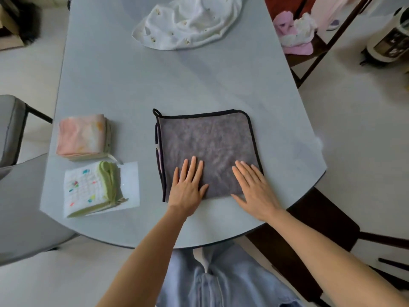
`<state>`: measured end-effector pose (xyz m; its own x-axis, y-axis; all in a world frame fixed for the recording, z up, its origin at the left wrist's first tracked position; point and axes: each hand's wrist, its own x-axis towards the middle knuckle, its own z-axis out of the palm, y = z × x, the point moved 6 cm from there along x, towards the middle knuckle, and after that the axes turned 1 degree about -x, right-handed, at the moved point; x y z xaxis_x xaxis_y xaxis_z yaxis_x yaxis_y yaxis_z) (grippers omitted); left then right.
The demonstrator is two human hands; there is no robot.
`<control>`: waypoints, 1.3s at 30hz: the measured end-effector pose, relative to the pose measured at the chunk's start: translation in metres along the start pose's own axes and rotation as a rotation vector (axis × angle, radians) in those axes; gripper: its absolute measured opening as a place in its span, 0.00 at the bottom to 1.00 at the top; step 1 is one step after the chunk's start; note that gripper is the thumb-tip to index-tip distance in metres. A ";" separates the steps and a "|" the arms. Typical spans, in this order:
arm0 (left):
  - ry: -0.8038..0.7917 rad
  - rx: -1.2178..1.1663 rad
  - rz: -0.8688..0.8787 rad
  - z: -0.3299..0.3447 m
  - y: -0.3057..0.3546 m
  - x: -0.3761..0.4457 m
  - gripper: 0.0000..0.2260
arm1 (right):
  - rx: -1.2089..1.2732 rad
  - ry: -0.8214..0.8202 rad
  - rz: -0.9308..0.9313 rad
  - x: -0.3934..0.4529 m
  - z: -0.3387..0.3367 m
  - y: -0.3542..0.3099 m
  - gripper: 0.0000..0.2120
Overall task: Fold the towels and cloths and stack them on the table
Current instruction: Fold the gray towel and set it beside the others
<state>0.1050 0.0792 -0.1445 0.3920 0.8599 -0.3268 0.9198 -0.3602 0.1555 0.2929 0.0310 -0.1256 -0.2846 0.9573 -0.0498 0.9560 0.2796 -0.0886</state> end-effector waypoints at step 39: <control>-0.287 0.121 0.069 -0.116 -0.019 0.008 0.11 | 0.206 -0.327 0.083 0.041 -0.079 0.051 0.09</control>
<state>0.0887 0.1344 -0.0418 0.4262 0.7010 -0.5718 0.8794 -0.4693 0.0802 0.3360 0.0899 -0.0534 -0.2463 0.8930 -0.3767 0.9519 0.1497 -0.2674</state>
